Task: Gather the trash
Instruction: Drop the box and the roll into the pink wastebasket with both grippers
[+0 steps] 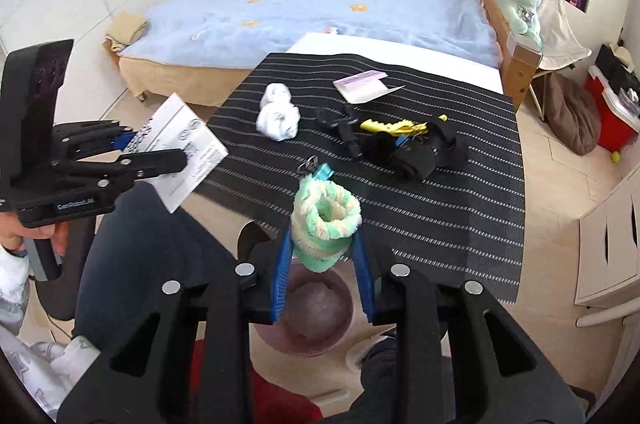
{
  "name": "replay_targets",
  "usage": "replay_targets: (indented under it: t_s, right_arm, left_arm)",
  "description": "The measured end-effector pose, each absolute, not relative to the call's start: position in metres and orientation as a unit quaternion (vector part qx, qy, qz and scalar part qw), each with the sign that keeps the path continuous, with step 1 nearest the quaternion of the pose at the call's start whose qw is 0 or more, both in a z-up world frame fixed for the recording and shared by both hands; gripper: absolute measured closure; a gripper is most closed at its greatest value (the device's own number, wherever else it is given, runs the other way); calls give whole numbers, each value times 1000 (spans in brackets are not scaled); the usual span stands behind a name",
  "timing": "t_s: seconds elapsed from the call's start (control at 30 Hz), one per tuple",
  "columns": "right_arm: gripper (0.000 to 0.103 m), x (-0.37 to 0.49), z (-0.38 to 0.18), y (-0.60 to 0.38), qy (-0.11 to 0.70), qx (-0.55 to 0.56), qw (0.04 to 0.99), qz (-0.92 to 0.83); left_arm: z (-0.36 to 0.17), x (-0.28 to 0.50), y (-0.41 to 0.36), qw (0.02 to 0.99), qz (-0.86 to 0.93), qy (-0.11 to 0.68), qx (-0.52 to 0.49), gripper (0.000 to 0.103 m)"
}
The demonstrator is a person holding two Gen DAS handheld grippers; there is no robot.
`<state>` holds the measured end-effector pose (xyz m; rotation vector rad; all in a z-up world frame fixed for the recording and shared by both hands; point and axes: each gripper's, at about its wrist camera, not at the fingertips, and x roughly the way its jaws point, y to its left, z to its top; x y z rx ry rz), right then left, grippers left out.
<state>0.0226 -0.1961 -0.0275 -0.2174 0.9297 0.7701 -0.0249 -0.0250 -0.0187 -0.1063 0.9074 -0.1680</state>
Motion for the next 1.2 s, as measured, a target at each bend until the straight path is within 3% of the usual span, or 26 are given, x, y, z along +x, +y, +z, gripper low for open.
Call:
replay_targets:
  t_s: [0.57, 0.63, 0.7, 0.8, 1.2]
  right_arm:
    - [74, -19, -48, -185, 455, -110, 786, 405]
    - [66, -19, -48, -184, 456, -110, 783, 409]
    - [29, -19, -49, -183, 456, -107, 782, 411]
    - [18, -18, -49, -183, 458, -102, 783, 408]
    - [7, -8, -42, -201, 453, -81, 807, 370]
  left_arm:
    - [-13, -58, -27, 898, -78, 429, -54, 69]
    - [-12, -58, -26, 899, -77, 429, -54, 69]
    - [-12, -58, -25, 899, -77, 428, -55, 69]
    - [-12, -58, -25, 898, -78, 429, -55, 69]
    - [-13, -57, -33, 895, -94, 433, -46, 69]
